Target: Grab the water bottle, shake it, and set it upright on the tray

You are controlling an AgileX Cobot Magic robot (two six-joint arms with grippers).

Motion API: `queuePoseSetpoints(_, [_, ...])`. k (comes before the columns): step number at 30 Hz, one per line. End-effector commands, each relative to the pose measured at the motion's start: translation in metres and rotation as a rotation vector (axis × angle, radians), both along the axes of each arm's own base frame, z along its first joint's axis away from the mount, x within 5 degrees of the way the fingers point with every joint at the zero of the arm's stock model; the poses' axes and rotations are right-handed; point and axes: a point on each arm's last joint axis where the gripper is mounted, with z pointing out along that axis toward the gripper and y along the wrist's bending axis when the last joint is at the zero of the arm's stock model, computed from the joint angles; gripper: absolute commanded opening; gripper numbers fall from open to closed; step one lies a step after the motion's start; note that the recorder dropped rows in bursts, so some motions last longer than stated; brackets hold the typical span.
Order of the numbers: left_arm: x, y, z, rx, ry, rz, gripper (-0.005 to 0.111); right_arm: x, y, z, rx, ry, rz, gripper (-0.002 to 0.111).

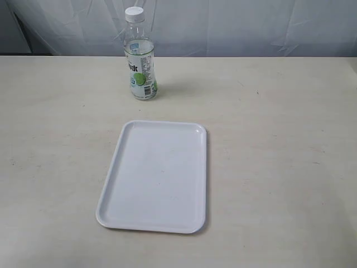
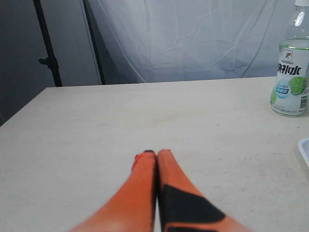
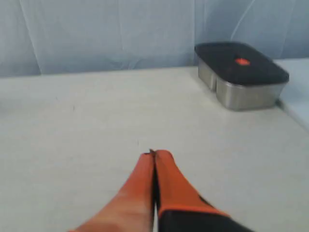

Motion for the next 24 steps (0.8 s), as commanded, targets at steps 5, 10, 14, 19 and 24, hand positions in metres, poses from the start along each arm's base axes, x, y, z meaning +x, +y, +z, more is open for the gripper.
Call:
queuePoseSetpoints(5, [0.000, 0.000, 0.000, -0.005, -0.008, 0.002, 0.000, -0.003, -0.014, 0.045, 0.769, -0.563, -0.119, -0.001])
queuePoseSetpoints(10, [0.000, 0.000, 0.000, -0.005, -0.008, 0.002, 0.000, 0.002, 0.002, 0.025, 1.394, -0.262, -0.089, -0.001])
queuePoseSetpoints(14, [0.000, 0.000, 0.000, -0.007, -0.008, 0.002, 0.000, 0.001, 0.010, 0.018, 1.418, -0.127, -0.081, -0.001])
queuePoseSetpoints(19, [0.000, 0.000, 0.000, -0.005, -0.008, 0.002, 0.000, 0.000, -0.001, 0.039, 1.175, -0.347, -0.061, -0.001])
queuePoseSetpoints(24, [0.000, 0.000, 0.000, -0.005, -0.008, 0.002, 0.000, 0.025, 0.003, 0.106, 0.675, -0.256, -0.027, -0.001])
